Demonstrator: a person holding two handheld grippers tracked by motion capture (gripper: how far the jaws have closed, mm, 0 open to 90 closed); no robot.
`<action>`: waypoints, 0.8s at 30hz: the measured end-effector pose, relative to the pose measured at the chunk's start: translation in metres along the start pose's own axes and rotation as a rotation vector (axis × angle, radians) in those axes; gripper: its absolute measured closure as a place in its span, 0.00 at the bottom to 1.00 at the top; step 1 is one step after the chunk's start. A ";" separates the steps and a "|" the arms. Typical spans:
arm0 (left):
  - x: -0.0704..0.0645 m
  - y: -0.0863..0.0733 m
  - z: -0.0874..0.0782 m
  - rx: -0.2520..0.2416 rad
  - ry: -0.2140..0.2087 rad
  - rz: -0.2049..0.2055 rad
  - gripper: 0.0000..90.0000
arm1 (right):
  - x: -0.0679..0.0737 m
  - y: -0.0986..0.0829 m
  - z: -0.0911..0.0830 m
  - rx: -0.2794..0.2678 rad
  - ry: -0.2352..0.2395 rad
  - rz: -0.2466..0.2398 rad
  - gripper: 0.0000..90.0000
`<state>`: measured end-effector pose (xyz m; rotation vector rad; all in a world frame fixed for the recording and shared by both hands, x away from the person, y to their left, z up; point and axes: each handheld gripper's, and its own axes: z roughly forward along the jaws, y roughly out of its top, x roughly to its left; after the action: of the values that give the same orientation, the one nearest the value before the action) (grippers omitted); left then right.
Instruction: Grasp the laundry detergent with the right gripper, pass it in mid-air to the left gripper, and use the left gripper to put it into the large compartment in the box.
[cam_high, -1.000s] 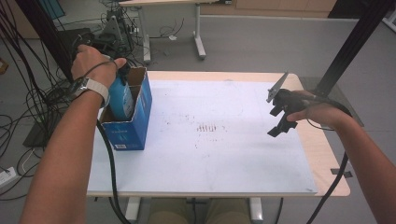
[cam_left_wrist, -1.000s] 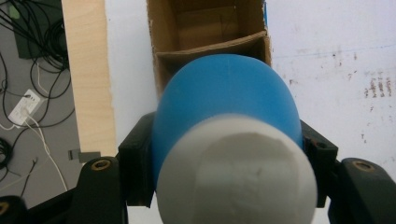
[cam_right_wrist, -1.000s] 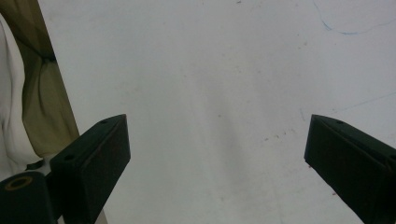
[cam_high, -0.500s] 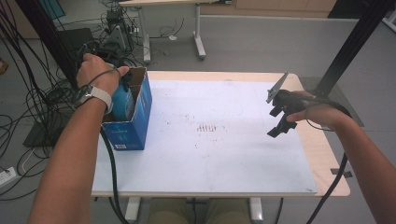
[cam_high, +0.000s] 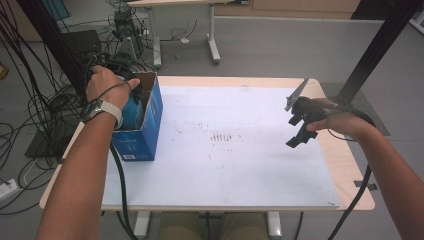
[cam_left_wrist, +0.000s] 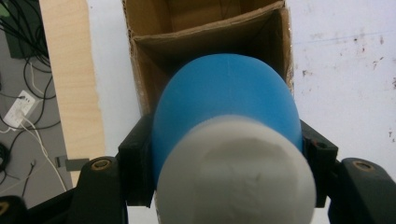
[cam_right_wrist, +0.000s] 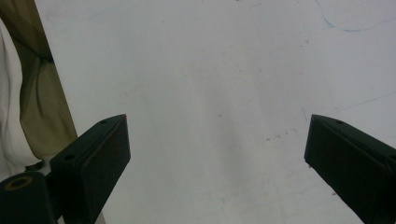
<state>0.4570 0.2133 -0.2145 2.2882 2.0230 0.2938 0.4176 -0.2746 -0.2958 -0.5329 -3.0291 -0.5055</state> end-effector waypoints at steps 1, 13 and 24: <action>0.000 0.000 0.001 0.002 0.001 0.000 0.42 | 0.000 0.000 0.000 0.002 0.000 0.000 0.08; -0.003 -0.002 0.016 0.005 0.004 0.005 0.42 | 0.001 -0.001 0.001 0.001 0.001 0.003 0.08; -0.004 -0.004 0.028 0.007 0.000 0.005 0.42 | 0.001 -0.004 0.002 0.001 0.004 0.008 0.08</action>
<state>0.4579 0.2115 -0.2434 2.2976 2.0225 0.2872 0.4157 -0.2775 -0.2985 -0.5426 -3.0224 -0.5035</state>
